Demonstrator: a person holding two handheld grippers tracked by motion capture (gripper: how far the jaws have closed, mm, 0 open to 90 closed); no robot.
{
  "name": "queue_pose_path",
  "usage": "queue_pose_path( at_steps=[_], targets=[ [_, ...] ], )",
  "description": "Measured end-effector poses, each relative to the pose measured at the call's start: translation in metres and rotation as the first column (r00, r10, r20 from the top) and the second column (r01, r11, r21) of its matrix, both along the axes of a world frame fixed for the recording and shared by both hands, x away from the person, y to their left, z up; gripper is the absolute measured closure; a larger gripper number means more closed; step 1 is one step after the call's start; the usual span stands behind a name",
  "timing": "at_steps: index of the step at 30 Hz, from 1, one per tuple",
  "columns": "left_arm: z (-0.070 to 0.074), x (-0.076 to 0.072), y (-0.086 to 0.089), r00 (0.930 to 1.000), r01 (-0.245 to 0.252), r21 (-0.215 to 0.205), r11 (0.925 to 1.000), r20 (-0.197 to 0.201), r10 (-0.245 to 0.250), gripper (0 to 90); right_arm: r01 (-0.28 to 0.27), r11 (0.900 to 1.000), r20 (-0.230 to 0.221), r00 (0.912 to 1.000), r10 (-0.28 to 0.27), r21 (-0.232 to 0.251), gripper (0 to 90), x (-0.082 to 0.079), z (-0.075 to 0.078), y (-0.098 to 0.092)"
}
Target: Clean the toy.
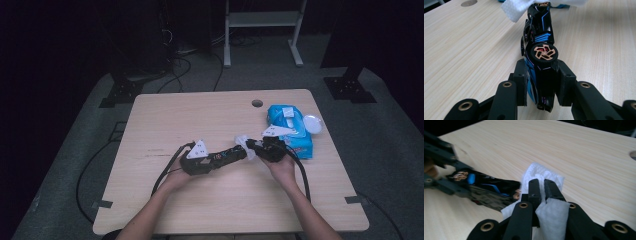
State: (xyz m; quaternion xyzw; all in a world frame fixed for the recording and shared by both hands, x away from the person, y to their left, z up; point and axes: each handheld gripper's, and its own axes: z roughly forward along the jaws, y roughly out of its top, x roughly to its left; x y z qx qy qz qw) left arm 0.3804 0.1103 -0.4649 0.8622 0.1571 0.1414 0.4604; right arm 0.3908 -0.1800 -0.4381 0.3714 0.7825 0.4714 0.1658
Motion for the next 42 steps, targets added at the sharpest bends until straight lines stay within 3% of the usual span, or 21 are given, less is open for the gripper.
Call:
queue_pose_path(
  at_steps=[2, 6, 16, 19, 22, 23, 30, 36, 39, 42],
  targets=[
    [0.001, 0.0, 0.001, 1.0, 0.0, 0.0, 1.0, -0.002, 0.0, 66.7, 0.049, 0.998, 0.004, 0.9988, -0.048, -0.031, 83.3, 0.003, -0.001, -0.007],
    [0.002, 0.0, 0.006, 1.0, 0.0, 0.007, 1.0, -0.005, 0.0, 66.6, 0.067, 0.998, -0.004, 0.9977, -0.067, -0.007, 83.3, 0.002, 0.003, -0.019],
    [0.004, -0.004, 0.023, 0.9998, -0.011, 0.044, 0.999, -0.017, 0.012, 66.5, 0.052, 0.998, 0.035, 0.998, -0.052, 0.022, 83.3, -0.01, 0.016, -0.018],
    [0.004, -0.005, 0.031, 0.9991, -0.029, 0.033, 0.999, -0.029, 0.03, 66.5, 0.054, 0.998, 0.058, 0.9967, -0.056, 0.045, 83.3, -0.015, 0.023, -0.02],
    [0.006, -0.006, 0.035, 0.9991, -0.035, 0.039, 0.9986, -0.022, 0.036, 65.2, 0.037, 0.999, 0.055, 0.9977, -0.039, 0.03, 83.3, -0.018, 0.024, -0.02],
    [0.007, -0.005, 0.035, 0.9988, -0.038, 0.032, 0.9988, -0.028, 0.039, 60.6, 0.034, 0.999, 0.055, 0.9979, -0.035, 0.021, 83.3, -0.019, 0.024, -0.02],
    [0.021, 0.003, 0.014, 0.9998, -0.018, 0.078, 0.9968, -0.01, 0.019, 48.5, 0.015, 1.0, 0.022, 0.9996, -0.015, 0.002, 83.2, -0.021, 0.015, -0.021],
    [0.026, 0.015, -0.011, 0.9993, -0.017, 0.117, 0.993, -0.033, 0.021, 44.2, 0.006, 1.0, 0.005, 1.0, -0.006, 0.0, 83.2, -0.022, 0.009, -0.022],
    [0.03, 0.021, -0.024, 0.9982, -0.011, 0.163, 0.9866, -0.057, 0.021, 44.1, -0.002, 1.0, 0.001, 1.0, 0.002, 0.003, 83.2, -0.021, 0.008, -0.02],
    [0.032, 0.027, -0.037, 0.9962, 0.005, 0.227, 0.9738, -0.086, 0.015, 44.2, -0.008, 1.0, -0.006, 0.9999, 0.008, 0.017, 83.2, -0.02, 0.006, -0.019]
  ],
)
